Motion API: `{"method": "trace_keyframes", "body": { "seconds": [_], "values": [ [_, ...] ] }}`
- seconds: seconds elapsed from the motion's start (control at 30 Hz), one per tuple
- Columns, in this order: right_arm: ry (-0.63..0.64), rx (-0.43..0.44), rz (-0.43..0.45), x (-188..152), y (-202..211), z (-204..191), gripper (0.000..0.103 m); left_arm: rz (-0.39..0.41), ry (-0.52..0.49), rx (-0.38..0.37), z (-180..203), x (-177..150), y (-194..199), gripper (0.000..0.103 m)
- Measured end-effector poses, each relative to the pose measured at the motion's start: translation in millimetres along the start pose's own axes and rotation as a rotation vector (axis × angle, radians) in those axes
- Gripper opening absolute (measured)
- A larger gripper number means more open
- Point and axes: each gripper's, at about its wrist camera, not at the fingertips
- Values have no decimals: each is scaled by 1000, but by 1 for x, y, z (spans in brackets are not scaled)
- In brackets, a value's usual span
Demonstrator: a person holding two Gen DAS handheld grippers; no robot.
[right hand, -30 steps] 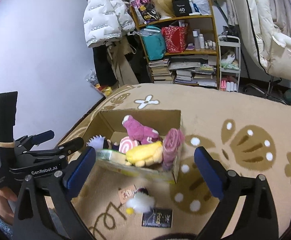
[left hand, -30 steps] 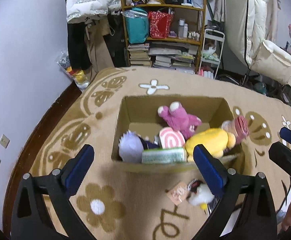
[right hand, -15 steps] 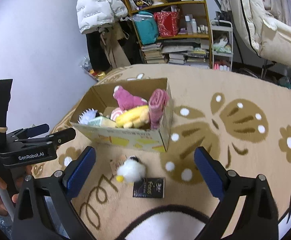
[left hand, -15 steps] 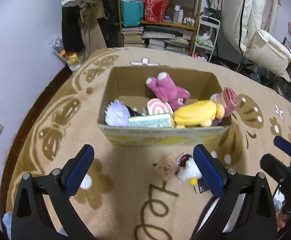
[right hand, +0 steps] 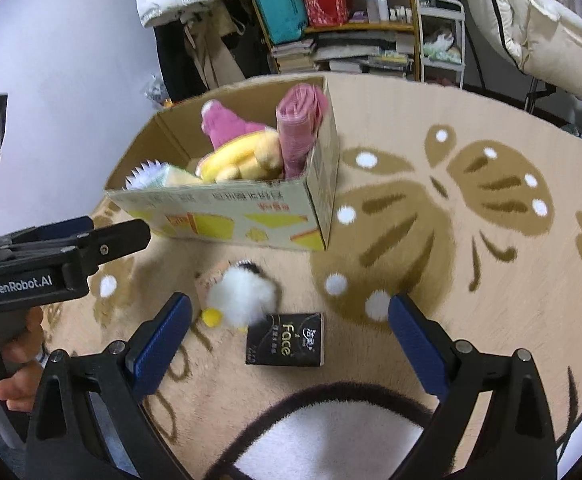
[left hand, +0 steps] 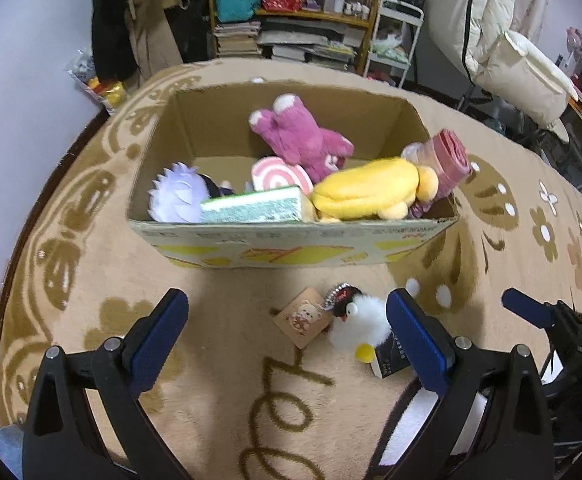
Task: Organize soft objects
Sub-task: 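Withdraw both tools from the box toward the penguin keychain and black tissue pack, then grasp the black Face tissue pack with the right tool while the left tool grasps the white penguin keychain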
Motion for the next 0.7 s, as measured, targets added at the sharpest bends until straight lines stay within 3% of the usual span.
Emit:
{"method": "trace_keyframes", "body": {
  "seconds": [0.53, 0.7],
  "values": [
    [8, -11, -136, -8, -51, 12, 103, -118, -26, -37, 18, -3, -58, 99],
    [35, -29, -143, -7, -60, 10, 103, -115, -47, -39, 25, -4, -69, 99]
  ]
}}
Point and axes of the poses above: each gripper's, at about its wrist camera, not at the fingertips, and y roughly against the way its jaws point, z to its right, x to its top, and after that the axes turned 2 degrees about x, right-handed
